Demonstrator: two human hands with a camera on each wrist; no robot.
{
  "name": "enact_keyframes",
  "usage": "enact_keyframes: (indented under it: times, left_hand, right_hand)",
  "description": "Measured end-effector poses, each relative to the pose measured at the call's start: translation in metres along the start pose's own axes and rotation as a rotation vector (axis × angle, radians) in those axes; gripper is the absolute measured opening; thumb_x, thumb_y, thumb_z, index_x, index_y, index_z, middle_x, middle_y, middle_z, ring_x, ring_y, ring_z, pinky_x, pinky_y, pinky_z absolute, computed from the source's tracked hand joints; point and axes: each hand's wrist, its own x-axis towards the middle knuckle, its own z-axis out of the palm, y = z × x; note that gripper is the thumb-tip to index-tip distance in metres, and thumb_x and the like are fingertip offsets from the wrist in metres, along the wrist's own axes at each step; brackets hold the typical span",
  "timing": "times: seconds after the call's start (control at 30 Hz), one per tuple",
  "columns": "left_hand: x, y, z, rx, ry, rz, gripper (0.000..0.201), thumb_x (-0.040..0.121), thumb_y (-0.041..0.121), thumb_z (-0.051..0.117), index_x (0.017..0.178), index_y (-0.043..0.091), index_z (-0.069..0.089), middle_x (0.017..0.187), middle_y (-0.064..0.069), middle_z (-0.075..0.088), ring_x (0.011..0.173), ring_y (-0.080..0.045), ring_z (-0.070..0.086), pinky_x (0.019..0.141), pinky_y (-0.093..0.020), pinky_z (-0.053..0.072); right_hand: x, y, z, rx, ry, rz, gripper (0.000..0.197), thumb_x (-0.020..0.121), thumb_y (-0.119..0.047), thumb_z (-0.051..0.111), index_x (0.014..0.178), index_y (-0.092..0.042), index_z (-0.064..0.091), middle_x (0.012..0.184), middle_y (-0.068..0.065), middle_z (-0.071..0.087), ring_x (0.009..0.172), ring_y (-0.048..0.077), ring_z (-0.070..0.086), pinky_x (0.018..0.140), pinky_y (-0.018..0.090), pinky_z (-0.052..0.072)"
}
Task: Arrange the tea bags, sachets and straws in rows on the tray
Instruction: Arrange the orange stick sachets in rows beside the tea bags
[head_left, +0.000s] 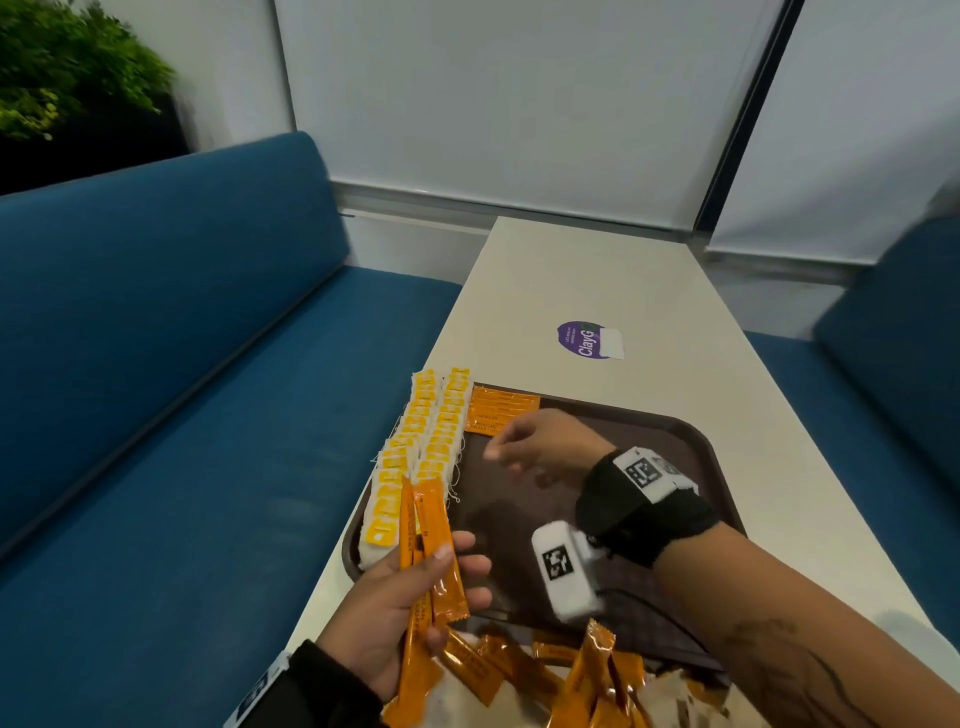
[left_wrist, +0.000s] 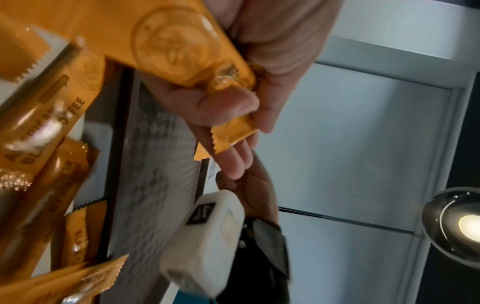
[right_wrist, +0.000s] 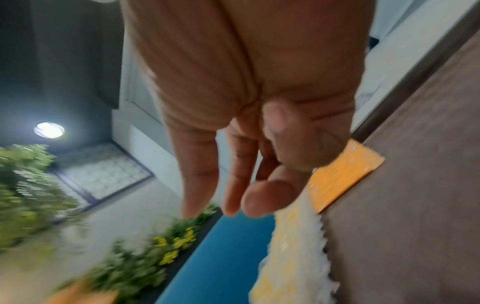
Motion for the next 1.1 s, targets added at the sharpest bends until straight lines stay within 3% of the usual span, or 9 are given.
enact_keyframes:
  times: [0.07,0.17,0.3,0.4,0.5,0.63,0.73,0.9,1.1]
  left_hand:
    - [0.0,-0.002,0.003,0.024,-0.004,0.01,0.035,0.074,0.017,0.06,0.105,0.002,0.063,0.079,-0.018,0.07,0.057,-0.025,0.068,0.028,-0.017,0.036]
    - [-0.002,-0.003,0.007,0.069,-0.014,0.027,0.039,0.069,0.016,0.062,0.104,0.0,0.061,0.07,-0.017,0.066,0.052,-0.023,0.064,0.029,-0.013,0.03]
    - [-0.003,-0.005,0.004,0.132,-0.009,0.044,0.03,0.079,0.013,0.061,0.107,0.001,0.06,0.07,-0.016,0.066,0.052,-0.021,0.062,0.03,-0.013,0.03]
    - [-0.003,-0.007,0.0,0.214,0.008,0.058,0.023,0.087,0.013,0.057,0.108,0.003,0.059,0.075,-0.015,0.068,0.056,-0.021,0.063,0.031,-0.015,0.032]
    - [-0.002,-0.008,0.001,0.259,0.01,0.07,0.023,0.086,0.018,0.059,0.106,0.006,0.06,0.078,-0.013,0.069,0.058,-0.018,0.062,0.033,-0.015,0.033]
    - [-0.002,-0.004,0.0,0.133,0.0,0.048,0.039,0.075,0.024,0.063,0.108,0.003,0.062,0.083,-0.017,0.068,0.055,-0.016,0.059,0.03,-0.015,0.032]
    - [-0.003,0.0,-0.004,0.012,-0.008,0.058,0.036,0.07,0.013,0.064,0.105,0.003,0.067,0.083,-0.017,0.064,0.052,-0.014,0.057,0.03,-0.014,0.032]
    - [-0.004,0.004,-0.003,0.207,0.104,0.246,0.027,0.069,-0.004,0.068,0.091,0.01,0.07,0.069,-0.009,0.064,0.054,-0.017,0.053,0.033,-0.017,0.033]
    - [0.0,0.007,0.002,0.308,0.267,0.388,0.023,0.075,-0.005,0.068,0.091,0.012,0.065,0.084,-0.008,0.064,0.081,-0.025,0.062,0.059,-0.033,0.049]
  right_hand:
    - [-0.025,-0.01,0.017,-0.001,-0.178,-0.041,0.01,0.084,-0.03,0.069,0.09,-0.022,0.066,0.08,-0.003,0.063,0.064,0.003,0.055,0.049,0.016,0.037]
    - [-0.048,-0.013,0.036,0.113,-0.259,-0.101,0.008,0.09,-0.014,0.061,0.092,-0.02,0.064,0.08,0.0,0.063,0.056,0.003,0.055,0.045,0.014,0.035]
    - [-0.068,-0.013,0.035,0.458,-0.237,-0.12,0.018,0.092,0.001,0.049,0.091,-0.01,0.063,0.075,0.006,0.063,0.052,0.008,0.056,0.041,0.013,0.039]
    - [-0.075,-0.009,0.037,0.394,-0.194,-0.165,0.006,0.09,-0.013,0.061,0.094,-0.014,0.066,0.078,0.003,0.064,0.059,0.01,0.057,0.044,0.014,0.038]
    - [-0.075,-0.003,0.039,0.359,-0.137,-0.183,0.006,0.087,-0.01,0.065,0.089,-0.013,0.062,0.073,0.0,0.065,0.056,0.009,0.058,0.043,0.015,0.038]
    - [-0.076,-0.001,0.031,0.566,-0.157,-0.211,0.016,0.082,0.006,0.061,0.079,-0.009,0.058,0.074,0.011,0.063,0.055,0.014,0.061,0.039,0.017,0.039]
    - [-0.079,0.0,0.025,0.6,-0.162,-0.312,0.014,0.075,0.008,0.058,0.071,-0.006,0.058,0.079,0.016,0.062,0.054,0.013,0.063,0.039,0.018,0.041]
    - [-0.08,0.003,0.021,0.498,-0.103,-0.315,0.024,0.083,0.016,0.047,0.072,-0.002,0.059,0.084,0.014,0.064,0.055,0.008,0.06,0.042,0.019,0.044]
    - [-0.077,0.007,0.026,0.559,-0.071,-0.186,0.024,0.087,0.007,0.054,0.105,-0.008,0.056,0.081,0.007,0.065,0.064,0.017,0.066,0.039,0.021,0.04]
